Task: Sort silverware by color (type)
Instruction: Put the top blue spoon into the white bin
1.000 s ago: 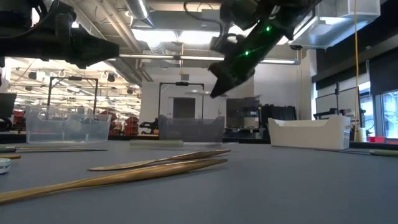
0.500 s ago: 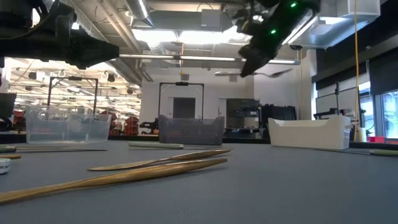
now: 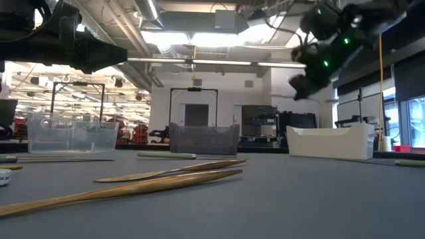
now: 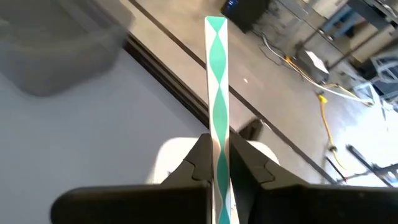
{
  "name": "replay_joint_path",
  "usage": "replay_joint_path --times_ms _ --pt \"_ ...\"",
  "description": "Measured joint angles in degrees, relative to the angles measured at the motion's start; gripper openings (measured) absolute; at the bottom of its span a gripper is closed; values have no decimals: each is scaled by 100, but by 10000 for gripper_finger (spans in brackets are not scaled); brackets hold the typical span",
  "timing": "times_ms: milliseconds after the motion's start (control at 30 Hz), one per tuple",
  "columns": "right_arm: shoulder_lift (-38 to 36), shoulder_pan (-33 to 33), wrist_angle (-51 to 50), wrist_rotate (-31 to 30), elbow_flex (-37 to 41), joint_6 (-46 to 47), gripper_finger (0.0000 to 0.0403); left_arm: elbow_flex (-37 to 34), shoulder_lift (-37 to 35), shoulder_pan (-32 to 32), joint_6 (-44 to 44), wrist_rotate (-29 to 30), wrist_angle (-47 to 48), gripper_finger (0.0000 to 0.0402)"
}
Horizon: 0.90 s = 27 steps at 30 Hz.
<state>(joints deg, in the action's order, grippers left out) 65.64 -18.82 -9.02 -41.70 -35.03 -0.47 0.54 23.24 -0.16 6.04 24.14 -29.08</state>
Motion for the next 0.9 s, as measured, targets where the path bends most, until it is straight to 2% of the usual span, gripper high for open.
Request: replay_joint_path --times_ms 367,700,900 --pt "-19 -768 832 34 941 -24 21 0 0 0 2 2 -2 179" --pt "-19 -1137 895 529 1054 33 21 0 0 0 -2 2 -2 179" --pt "-19 -1122 718 530 1054 46 34 0 0 0 -4 2 11 179"
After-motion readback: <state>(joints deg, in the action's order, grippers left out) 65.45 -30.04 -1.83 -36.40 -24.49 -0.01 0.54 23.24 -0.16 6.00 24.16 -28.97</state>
